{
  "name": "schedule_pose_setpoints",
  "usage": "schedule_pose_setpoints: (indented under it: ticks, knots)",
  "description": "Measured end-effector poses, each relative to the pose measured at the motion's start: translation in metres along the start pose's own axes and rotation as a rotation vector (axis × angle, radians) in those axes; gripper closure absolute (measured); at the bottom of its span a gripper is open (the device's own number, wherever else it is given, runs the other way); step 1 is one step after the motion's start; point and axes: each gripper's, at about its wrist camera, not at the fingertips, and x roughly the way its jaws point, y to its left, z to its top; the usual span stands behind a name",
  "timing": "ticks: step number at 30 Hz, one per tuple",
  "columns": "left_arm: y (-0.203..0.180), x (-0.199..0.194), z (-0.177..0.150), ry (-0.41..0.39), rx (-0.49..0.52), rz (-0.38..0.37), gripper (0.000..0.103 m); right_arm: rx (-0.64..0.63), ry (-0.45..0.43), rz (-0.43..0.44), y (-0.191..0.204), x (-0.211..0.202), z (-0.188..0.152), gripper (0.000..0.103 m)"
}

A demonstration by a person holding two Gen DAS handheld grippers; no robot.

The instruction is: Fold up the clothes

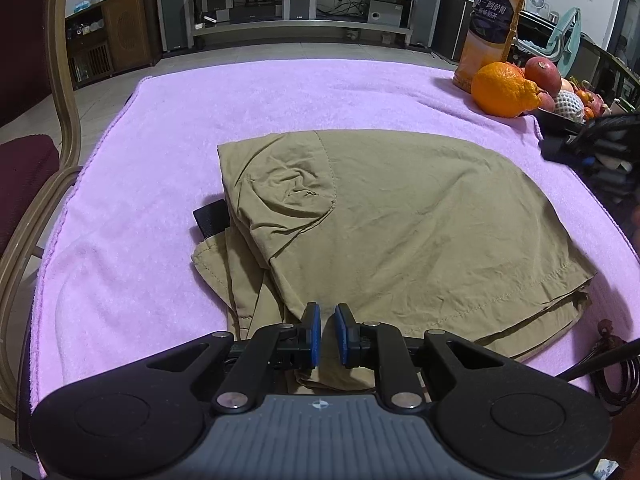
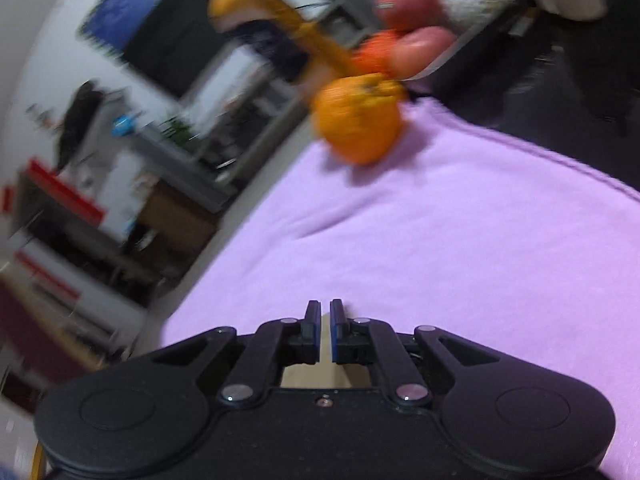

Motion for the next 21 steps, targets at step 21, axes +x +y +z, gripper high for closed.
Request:
schedule_pose_setpoints:
  ticks: [21]
  knots:
    - [0.012, -0.048, 0.002, -0.171, 0.051, -0.074, 0.088, -1.029, 0.102, -0.269, 0.069, -0.030, -0.068, 0.088]
